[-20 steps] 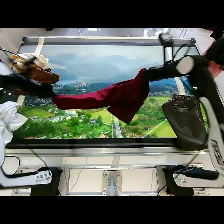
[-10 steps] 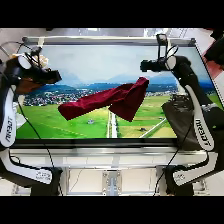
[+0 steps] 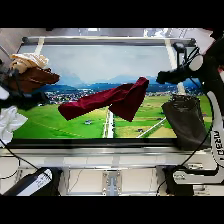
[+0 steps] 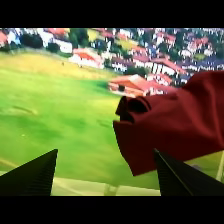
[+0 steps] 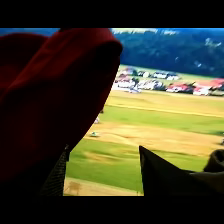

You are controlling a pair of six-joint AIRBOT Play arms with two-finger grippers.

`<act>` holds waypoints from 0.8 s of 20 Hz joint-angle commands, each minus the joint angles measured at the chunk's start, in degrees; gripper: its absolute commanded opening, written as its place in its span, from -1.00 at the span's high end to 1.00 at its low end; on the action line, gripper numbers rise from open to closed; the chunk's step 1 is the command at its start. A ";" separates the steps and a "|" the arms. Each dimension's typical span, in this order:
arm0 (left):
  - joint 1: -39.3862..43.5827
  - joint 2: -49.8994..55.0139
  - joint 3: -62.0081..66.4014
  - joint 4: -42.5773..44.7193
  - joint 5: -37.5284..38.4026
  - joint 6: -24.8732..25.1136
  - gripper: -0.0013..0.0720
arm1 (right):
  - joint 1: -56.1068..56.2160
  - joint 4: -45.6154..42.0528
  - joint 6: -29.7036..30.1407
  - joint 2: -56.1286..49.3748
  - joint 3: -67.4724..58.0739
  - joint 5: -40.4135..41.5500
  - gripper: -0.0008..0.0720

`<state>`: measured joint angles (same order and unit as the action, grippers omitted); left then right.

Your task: Fold the shirts.

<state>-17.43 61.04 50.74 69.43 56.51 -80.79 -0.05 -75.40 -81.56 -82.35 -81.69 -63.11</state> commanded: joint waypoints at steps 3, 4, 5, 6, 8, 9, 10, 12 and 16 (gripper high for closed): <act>-0.79 -9.73 -22.16 -16.98 -12.79 0.22 -0.96 | 3.26 10.08 2.01 -2.71 14.08 12.94 -0.37; -0.57 -9.18 -22.86 -16.92 -14.45 0.24 -0.96 | 4.81 12.68 4.79 -4.46 14.05 14.95 -0.37; -0.39 -8.48 -22.86 -16.98 -15.15 0.24 -0.96 | 6.43 15.85 7.91 -6.03 14.03 17.20 -0.37; -0.39 -7.78 -22.86 -17.22 -15.67 0.24 -0.96 | 8.24 18.75 10.34 -7.61 13.77 19.47 -0.37; -0.39 -6.34 -22.86 -17.03 -17.05 0.24 -0.96 | 11.10 19.71 10.91 -9.99 12.44 23.08 -0.37; -0.39 -5.62 -22.86 -17.03 -17.46 0.24 -0.96 | 11.87 19.74 10.86 -10.64 11.58 23.74 -0.37; -0.39 -4.79 -22.86 -17.05 -17.75 0.24 -0.96 | 12.41 19.74 10.82 -10.75 10.60 23.71 -0.37; -0.39 -2.67 -22.86 -17.14 -18.75 0.24 -0.96 | 13.35 19.74 10.75 -10.75 8.33 23.54 -0.37; 0.00 0.63 -22.73 -21.86 -24.55 2.34 -0.96 | 15.06 19.63 10.73 -10.80 5.42 24.13 -0.36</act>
<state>-17.76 59.59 28.05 51.00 36.32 -80.31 13.54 -56.25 -71.16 -92.84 -74.48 -39.99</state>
